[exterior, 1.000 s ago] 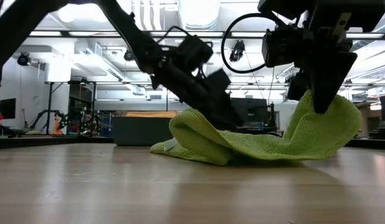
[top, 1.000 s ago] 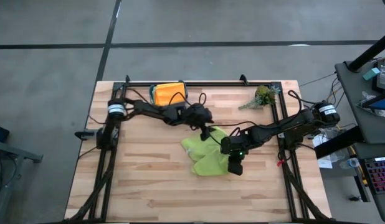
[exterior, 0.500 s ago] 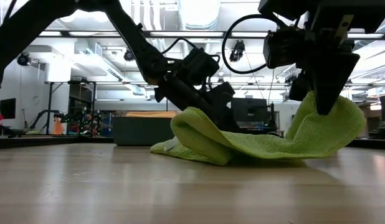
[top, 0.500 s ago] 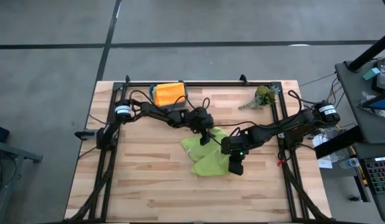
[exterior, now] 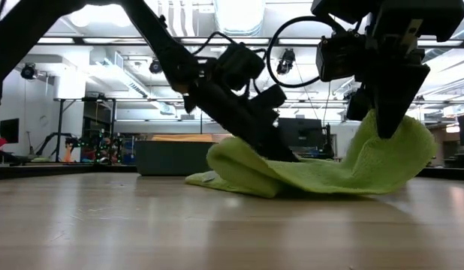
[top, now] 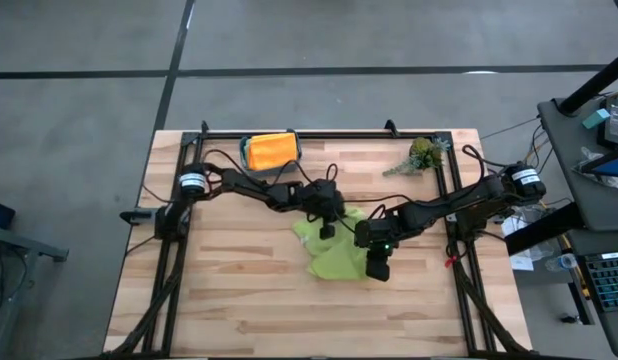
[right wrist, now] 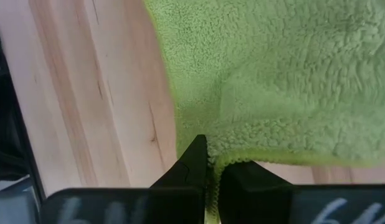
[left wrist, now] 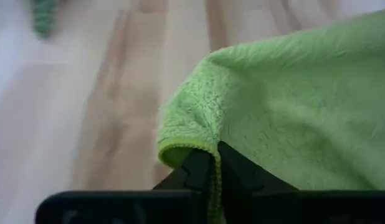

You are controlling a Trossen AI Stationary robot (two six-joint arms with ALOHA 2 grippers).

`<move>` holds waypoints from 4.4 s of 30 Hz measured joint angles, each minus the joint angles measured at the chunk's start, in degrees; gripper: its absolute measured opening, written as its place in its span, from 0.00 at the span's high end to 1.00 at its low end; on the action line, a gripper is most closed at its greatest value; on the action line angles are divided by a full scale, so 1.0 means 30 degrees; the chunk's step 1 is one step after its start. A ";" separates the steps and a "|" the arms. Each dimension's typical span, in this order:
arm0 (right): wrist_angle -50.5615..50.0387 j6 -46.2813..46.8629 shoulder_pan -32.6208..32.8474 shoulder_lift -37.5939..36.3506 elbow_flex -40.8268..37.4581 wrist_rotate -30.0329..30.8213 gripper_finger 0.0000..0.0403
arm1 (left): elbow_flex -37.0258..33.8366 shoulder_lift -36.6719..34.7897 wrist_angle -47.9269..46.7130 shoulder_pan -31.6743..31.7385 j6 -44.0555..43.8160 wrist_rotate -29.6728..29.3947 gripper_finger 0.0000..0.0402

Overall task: Fold microfiber towels
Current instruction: Fold the light green microfiber towel

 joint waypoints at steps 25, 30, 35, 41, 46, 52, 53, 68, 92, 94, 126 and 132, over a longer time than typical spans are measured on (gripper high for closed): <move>0.1797 0.0050 0.0000 0.0022 0.0000 0.2127 0.98 | -0.4470 -0.4458 -0.6728 -0.2218 0.2627 -0.0117 0.74; 0.1794 0.0086 0.0000 0.0022 0.0000 0.2120 0.98 | -0.4503 -0.5036 -0.8101 -0.2024 0.2616 -0.0877 0.57; 0.1801 0.0059 0.0000 0.0036 0.0000 0.2120 0.98 | -0.4507 -0.6006 -1.0928 -0.1615 0.2609 -0.2005 0.50; 0.1797 0.0050 0.0000 0.0044 -0.0034 0.2106 0.98 | -0.4540 -0.6668 -1.2098 -0.1137 0.2740 -0.2015 0.50; 0.1809 0.0276 0.0051 0.0044 -0.0243 0.1973 0.98 | -0.4540 -0.6994 -1.2082 -0.0737 0.3097 -0.2026 0.50; 0.3754 0.0542 0.0233 0.0044 -0.1266 0.0941 0.98 | -0.4540 -0.7416 -1.3261 -0.0539 0.3104 -0.2023 0.50; 0.4225 0.0740 0.0233 0.0044 -0.1508 0.0784 0.98 | -0.4546 -0.7482 -1.3280 -0.0532 0.3105 -0.2023 0.50; 0.6423 0.1420 0.0219 0.0204 -0.2809 0.0342 0.98 | -0.4384 -0.7201 -0.8124 0.0426 -0.1252 -0.1913 0.50; 0.6371 0.1026 0.0211 0.0248 -0.2805 0.0475 0.98 | -0.4321 -0.4931 -0.7065 0.0191 -0.2887 0.0092 0.89; 0.6377 0.1026 0.0211 0.0248 -0.2798 0.0481 0.98 | -0.4321 -0.5176 -0.6796 0.0167 -0.2496 0.0067 0.97; 0.6231 -0.5746 -0.1763 -1.0601 -0.2776 1.2891 0.98 | -0.7452 -2.1519 -1.0646 -0.0174 0.5596 -0.4381 1.00; 0.8679 -1.0274 -0.4076 -1.0073 -0.2776 1.2922 0.98 | -1.0039 -2.2330 -0.5571 0.0255 1.0626 -0.6816 1.00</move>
